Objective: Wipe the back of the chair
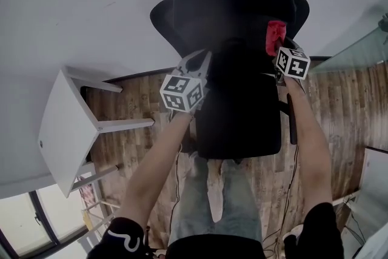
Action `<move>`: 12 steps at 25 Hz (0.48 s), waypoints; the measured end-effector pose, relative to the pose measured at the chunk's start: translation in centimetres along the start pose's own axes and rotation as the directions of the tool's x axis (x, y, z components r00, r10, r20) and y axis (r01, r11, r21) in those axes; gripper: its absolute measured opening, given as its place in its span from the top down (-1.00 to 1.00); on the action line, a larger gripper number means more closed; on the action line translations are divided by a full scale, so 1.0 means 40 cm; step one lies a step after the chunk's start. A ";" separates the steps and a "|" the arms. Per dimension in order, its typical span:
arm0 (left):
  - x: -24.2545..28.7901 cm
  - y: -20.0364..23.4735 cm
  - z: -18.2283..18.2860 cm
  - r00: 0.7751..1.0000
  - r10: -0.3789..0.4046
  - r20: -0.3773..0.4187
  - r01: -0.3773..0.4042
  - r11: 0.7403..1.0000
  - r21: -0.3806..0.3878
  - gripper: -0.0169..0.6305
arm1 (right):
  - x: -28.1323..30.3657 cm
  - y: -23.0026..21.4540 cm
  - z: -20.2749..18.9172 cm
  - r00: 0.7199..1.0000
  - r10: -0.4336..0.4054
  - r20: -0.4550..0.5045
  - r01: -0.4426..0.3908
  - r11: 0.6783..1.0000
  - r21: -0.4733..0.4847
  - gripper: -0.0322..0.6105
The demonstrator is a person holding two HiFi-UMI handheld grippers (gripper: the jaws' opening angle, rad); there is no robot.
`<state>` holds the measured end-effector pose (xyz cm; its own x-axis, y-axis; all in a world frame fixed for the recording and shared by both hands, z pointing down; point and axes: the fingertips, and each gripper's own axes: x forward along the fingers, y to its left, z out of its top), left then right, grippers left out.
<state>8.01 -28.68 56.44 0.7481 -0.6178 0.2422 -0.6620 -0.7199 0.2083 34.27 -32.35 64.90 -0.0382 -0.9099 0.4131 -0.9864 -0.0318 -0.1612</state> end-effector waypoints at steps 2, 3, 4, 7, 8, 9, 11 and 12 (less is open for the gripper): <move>0.014 -0.016 -0.003 1.000 -0.010 -0.001 0.010 1.000 -0.001 0.87 | -0.011 -0.056 -0.012 1.000 -0.025 -0.003 0.026 0.999 0.026 0.67; 0.021 -0.023 -0.003 1.000 -0.015 0.003 0.015 1.000 -0.002 0.88 | -0.017 -0.081 -0.017 0.999 -0.037 -0.003 0.037 0.999 0.038 0.67; 0.028 -0.028 -0.002 1.000 -0.020 0.010 0.020 1.000 -0.003 0.88 | -0.022 -0.104 -0.021 0.999 -0.046 -0.003 0.046 0.998 0.046 0.67; 0.047 -0.035 0.003 0.999 -0.027 0.028 0.027 1.000 -0.007 0.87 | -0.030 -0.160 -0.023 0.997 -0.080 0.005 0.080 0.996 0.037 0.67; 0.052 -0.035 0.003 0.999 -0.028 0.030 0.029 1.000 -0.007 0.88 | -0.035 -0.179 -0.019 0.995 -0.102 0.013 0.102 0.994 0.034 0.67; 0.055 -0.036 0.002 0.999 -0.031 0.030 0.031 1.000 -0.005 0.88 | -0.044 -0.197 -0.017 0.991 -0.129 0.021 0.128 0.991 0.040 0.67; 0.051 -0.035 -0.003 0.999 -0.035 0.028 0.035 0.999 -0.002 0.88 | -0.069 -0.214 -0.018 0.984 -0.172 0.033 0.170 0.983 0.069 0.67; 0.046 -0.030 -0.005 0.999 -0.034 0.029 0.034 0.999 -0.001 0.88 | -0.078 -0.211 -0.019 0.983 -0.178 0.040 0.175 0.981 0.080 0.67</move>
<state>10.18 -28.87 56.83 0.7712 -0.6020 0.2070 -0.6362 -0.7401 0.2178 42.58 -28.93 65.66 0.1446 -0.9055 0.3990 -0.9619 -0.2232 -0.1580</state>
